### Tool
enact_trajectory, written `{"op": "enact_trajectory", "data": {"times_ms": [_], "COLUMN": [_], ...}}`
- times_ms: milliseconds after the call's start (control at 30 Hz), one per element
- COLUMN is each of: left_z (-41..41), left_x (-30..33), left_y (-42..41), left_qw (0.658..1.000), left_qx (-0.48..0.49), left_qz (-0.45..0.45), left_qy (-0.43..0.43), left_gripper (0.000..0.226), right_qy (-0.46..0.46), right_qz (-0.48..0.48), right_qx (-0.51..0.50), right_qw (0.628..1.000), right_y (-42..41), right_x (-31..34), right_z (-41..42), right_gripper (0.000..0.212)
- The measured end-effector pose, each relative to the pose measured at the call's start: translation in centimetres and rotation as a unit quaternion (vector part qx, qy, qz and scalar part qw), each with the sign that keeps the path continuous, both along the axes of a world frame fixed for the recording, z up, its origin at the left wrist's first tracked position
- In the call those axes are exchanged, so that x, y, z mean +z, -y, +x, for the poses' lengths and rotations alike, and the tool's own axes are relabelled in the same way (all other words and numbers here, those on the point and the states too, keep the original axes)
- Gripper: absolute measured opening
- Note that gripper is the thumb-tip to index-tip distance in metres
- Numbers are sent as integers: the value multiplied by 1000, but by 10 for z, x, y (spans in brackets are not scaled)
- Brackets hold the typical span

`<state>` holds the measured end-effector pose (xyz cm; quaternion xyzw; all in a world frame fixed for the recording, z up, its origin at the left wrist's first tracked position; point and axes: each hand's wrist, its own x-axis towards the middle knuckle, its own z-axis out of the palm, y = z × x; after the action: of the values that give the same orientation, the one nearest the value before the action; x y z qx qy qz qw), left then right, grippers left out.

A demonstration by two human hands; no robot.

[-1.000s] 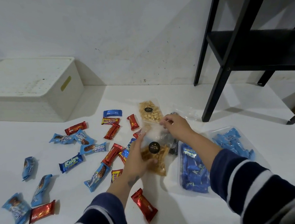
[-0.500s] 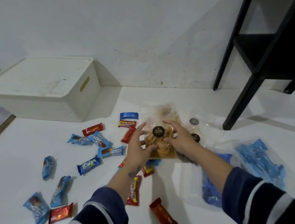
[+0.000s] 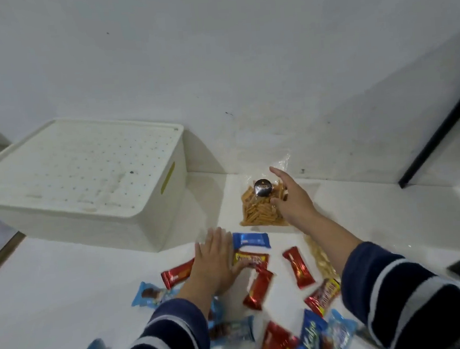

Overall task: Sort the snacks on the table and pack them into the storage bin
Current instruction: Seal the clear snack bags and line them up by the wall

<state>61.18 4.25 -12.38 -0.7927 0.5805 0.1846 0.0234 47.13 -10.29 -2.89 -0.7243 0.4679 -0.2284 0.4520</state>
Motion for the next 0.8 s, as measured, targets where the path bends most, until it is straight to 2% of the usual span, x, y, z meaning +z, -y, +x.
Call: {"op": "enact_trajectory", "data": {"times_ms": [167, 400, 567, 733, 800], "left_z": [7, 14, 16, 14, 14], "left_x": [-17, -21, -21, -22, -24], "left_y": [9, 15, 13, 12, 14], "left_qw": [999, 998, 998, 998, 998], "left_qx": [-19, -35, -47, -41, -35], "left_qz": [31, 53, 36, 36, 36], "left_qy": [40, 25, 17, 27, 27], "left_gripper": [93, 90, 91, 92, 95], "right_qy": [20, 87, 94, 44, 28], "right_qz": [14, 43, 27, 47, 63], "right_qx": [3, 2, -15, 36, 48], "right_qw": [1000, 995, 995, 997, 996], "right_y": [36, 70, 79, 74, 69], "right_x": [-27, -56, -67, -59, -51], "right_z": [67, 136, 145, 129, 115], "right_gripper": [78, 79, 79, 81, 74]}}
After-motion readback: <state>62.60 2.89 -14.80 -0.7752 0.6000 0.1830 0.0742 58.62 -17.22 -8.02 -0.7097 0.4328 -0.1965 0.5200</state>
